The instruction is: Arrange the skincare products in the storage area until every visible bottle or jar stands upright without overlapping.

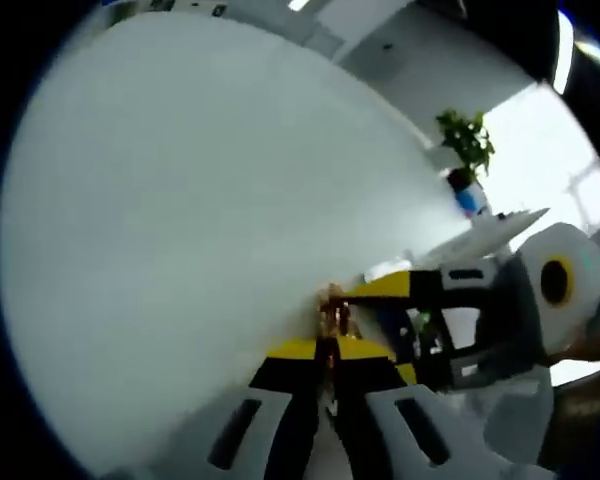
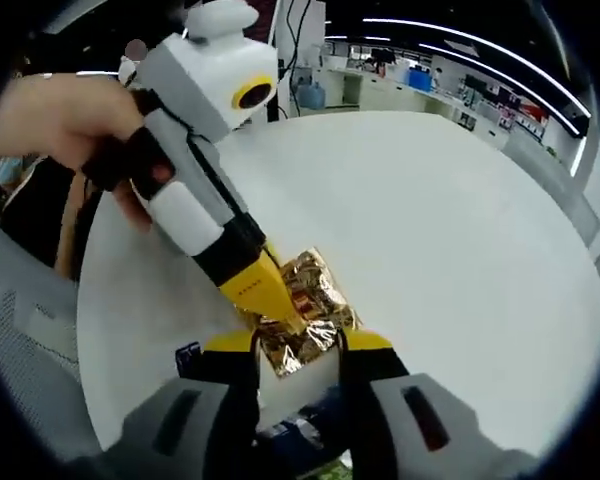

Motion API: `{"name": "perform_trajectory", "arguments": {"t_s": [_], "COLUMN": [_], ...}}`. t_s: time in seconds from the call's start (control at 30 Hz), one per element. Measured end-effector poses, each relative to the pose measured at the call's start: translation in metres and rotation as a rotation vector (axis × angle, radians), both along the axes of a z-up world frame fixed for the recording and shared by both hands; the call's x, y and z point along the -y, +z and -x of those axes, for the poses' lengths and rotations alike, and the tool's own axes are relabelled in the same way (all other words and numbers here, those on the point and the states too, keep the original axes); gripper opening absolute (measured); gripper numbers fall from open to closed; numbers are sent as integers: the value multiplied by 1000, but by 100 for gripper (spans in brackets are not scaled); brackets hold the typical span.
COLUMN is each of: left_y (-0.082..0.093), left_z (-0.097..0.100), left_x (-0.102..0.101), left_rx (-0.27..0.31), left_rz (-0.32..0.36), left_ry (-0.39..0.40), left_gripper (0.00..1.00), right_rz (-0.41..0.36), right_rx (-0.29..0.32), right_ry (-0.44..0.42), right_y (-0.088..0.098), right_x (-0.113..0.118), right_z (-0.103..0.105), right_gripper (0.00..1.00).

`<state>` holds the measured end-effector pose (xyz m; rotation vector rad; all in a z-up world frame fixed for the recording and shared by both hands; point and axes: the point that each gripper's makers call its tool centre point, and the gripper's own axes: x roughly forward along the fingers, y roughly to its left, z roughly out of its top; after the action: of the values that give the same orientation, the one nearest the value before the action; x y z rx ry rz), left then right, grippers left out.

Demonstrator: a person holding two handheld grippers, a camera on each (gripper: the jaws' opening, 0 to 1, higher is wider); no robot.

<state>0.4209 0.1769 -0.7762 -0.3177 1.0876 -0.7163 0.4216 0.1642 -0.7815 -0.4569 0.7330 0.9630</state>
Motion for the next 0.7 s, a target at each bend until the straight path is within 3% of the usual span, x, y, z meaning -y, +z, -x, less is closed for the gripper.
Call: {"name": "perform_trajectory", "arguments": {"t_s": [0.13,0.2,0.23,0.3,0.33,0.4,0.5,0.7], "left_y": [2,5,10,14,15,12,6,-6], "left_z": [-6,-10,-14,-15,-15,-14,-12,-20], "left_x": [-12,-17,-14,-9,-6,-3,-1,-5], "left_rx": [43,86,148,218,279,348,364,347], "left_rz": [-65,-96,-97,-105,-137,-196,-241,-268], "left_ry": [-15,-20,-52,-95,-136,-207,-252,-227], "left_gripper": [12,12,11,9,10,11,8,4], "right_rz": [-14,-15,-14,-10,-9,-8,-3,9], "right_rx": [-5,-4,-3,-3,-2,-2,-3,2], "right_ry": [-18,-23,-24,-29,-30,-35,-36,-13], "right_y": [0,-1,0,-1,-1,0,0,0], "right_x": [1,1,1,1,1,3,5,10], "right_z": [0,0,0,1,1,1,4,6], "right_gripper": [31,31,31,31,31,31,30,30]}}
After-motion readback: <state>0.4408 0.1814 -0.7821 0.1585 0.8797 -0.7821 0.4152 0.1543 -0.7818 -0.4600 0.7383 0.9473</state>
